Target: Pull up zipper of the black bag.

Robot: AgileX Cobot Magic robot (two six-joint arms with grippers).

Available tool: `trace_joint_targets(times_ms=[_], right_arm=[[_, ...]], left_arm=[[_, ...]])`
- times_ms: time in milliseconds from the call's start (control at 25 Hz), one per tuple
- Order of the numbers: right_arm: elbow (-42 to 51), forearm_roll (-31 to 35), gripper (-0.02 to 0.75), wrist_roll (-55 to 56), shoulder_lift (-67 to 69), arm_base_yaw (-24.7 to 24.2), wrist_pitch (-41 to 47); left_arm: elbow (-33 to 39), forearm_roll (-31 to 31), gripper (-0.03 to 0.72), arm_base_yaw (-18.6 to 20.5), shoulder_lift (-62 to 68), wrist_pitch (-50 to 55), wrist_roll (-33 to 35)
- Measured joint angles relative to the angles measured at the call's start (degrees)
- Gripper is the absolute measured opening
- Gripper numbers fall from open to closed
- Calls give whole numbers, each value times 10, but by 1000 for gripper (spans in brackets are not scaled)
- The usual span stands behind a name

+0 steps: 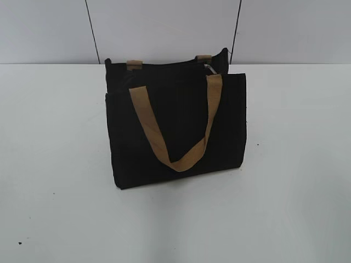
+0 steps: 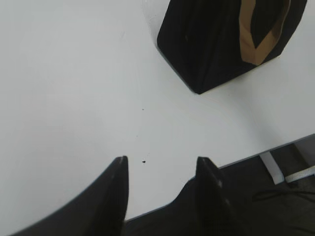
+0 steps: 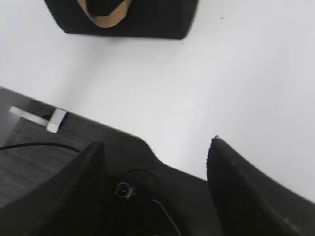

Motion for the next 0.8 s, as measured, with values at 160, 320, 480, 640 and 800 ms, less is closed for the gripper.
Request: trace_joint_targets(times_ms=[160,320,480,640,800], right_arm=[[3,-84,495,22,-88,0,22],[18,-130,491,25,-143,0,22],[74,-137,467,26,-171,0,16],[102,-139,447,20,-174,0,-16],[113,-140,440,16,-175,0,-38]], left_arm=[[17,-6,346,0,-49,1,2],[45,-28,346,0,-70,3,32],[51,-36,346,0,-71,4,60],[53,-36,346,0,-72,-15,66],[56,-35,346,0,-72,-30,69]])
